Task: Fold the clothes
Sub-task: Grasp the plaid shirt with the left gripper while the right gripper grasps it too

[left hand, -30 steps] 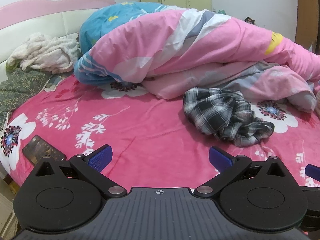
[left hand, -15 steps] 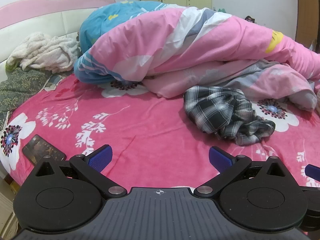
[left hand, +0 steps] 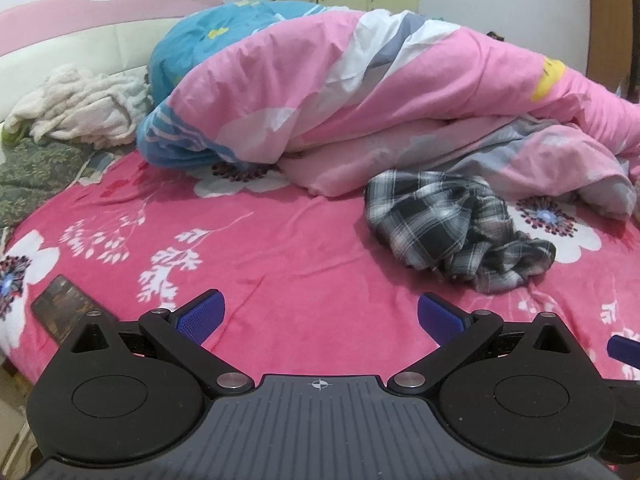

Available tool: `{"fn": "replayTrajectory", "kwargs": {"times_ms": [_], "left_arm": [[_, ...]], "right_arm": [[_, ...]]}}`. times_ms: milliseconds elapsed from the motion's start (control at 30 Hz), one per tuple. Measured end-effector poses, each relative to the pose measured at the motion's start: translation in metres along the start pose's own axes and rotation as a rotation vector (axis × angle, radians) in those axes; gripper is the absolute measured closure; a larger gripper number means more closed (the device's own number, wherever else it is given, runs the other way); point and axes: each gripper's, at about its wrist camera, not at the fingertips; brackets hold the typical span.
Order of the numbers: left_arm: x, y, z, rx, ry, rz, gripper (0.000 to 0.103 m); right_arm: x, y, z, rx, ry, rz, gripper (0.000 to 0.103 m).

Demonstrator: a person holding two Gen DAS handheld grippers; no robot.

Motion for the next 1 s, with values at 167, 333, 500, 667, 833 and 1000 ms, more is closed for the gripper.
{"fn": "replayTrajectory", "kwargs": {"times_ms": [167, 333, 500, 667, 833, 1000], "left_arm": [[0.010, -0.016, 0.005, -0.046, -0.007, 0.043, 0.000], [0.030, -0.054, 0.021, -0.085, -0.058, 0.044, 0.000], [0.047, -0.101, 0.037, -0.106, -0.116, -0.001, 0.002], [0.040, -0.129, 0.040, -0.150, -0.097, -0.086, 0.032], [0.030, -0.130, 0.030, -0.201, -0.059, -0.121, 0.048], [0.025, -0.117, 0.021, -0.222, -0.078, -0.110, 0.056]], "right_arm": [[0.011, -0.012, 0.025, 0.061, 0.009, 0.121, 0.000], [0.043, -0.041, 0.052, 0.127, -0.005, 0.283, 0.000], [0.100, -0.089, 0.063, 0.297, -0.054, 0.268, 0.000], [0.137, -0.151, 0.044, 0.383, 0.015, 0.145, 0.020], [0.137, -0.169, 0.035, 0.424, 0.042, 0.075, 0.041], [0.123, -0.143, 0.036, 0.458, 0.052, 0.118, 0.080]]}}
Point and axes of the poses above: each gripper's, at about its wrist camera, not at the fingertips, and y roughly against the way its jaws point, z to its right, x to its top, and after that the axes turned 6 degrees about -z, right-handed
